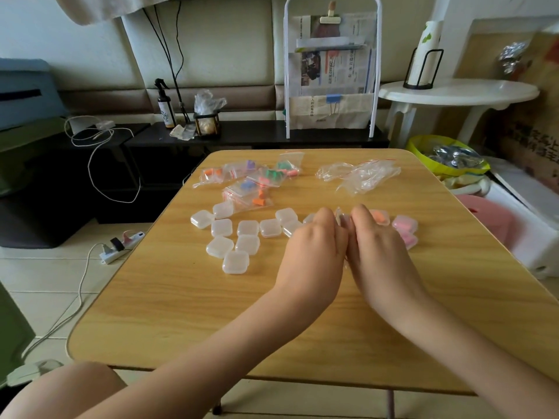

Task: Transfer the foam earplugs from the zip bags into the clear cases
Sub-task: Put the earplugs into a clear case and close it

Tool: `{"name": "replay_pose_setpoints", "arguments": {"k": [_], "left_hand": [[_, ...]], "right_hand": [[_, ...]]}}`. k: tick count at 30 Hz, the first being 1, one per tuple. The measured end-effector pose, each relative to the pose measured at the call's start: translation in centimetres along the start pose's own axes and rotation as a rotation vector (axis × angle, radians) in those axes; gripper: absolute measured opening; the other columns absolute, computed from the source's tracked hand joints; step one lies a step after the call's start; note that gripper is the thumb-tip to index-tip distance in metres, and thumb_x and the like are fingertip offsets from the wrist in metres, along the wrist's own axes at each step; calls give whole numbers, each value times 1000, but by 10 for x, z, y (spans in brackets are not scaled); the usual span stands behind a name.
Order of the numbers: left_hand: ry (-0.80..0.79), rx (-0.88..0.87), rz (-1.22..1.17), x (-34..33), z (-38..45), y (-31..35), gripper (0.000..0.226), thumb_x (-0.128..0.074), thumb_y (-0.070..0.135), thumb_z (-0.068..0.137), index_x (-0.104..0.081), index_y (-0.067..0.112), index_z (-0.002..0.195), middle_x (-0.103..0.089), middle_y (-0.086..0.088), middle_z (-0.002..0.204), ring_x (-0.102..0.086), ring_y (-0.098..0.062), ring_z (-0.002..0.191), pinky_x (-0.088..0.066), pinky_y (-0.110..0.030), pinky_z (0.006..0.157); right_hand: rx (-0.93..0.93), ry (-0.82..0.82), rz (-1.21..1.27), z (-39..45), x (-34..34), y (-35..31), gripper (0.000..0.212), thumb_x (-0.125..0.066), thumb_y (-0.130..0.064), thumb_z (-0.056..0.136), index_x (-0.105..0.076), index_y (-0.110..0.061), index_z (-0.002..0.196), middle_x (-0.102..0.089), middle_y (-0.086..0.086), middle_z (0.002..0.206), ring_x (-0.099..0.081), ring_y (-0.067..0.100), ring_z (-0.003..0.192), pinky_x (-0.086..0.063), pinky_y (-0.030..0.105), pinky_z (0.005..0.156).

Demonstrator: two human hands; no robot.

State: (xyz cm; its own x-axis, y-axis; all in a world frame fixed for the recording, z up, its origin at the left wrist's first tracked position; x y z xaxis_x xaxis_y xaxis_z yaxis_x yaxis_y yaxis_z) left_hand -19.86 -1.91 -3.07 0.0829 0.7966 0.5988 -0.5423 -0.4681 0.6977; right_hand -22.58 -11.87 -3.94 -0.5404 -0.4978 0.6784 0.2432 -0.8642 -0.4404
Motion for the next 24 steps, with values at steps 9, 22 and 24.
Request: {"name": "replay_pose_setpoints", "arguments": {"k": [9,22,24], "left_hand": [[-29,33,170,2,4,-4,33,-36,20,100,-27,17,69,-37,2,60,-33,-16,52,-21,-30,47],[55,-98,170,7,6,2,22,-34,24,101,-35,14,82,-40,4,59,-40,-20,54,-28,-33,49],[54,-146,156,7,3,5,25,-36,23,101,-33,13,78,-40,1,57,-39,-21,52,-26,-36,45]], "right_hand": [[-51,-46,-292,6,5,7,17,-40,-19,100,-32,-14,85,-38,-6,57,-37,22,45,-15,29,41],[20,-113,124,11,10,7,18,-53,-5,89,-70,-10,88,-51,1,125,-54,21,105,-51,36,77],[-49,-172,156,12,9,7,29,-43,-27,90,-70,-15,91,-52,-5,125,-55,12,104,-50,35,77]]}}
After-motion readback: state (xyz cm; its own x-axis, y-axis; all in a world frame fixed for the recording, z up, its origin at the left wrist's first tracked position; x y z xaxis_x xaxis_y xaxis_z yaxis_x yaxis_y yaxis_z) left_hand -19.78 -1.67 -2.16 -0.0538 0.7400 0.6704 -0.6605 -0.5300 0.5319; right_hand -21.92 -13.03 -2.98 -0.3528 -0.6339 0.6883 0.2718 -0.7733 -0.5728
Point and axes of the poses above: each hand's wrist, its own z-axis towards the middle knuckle, its own x-axis out of the back of the hand, y = z × x, the point moved 2 cm from there along z, towards the middle knuckle
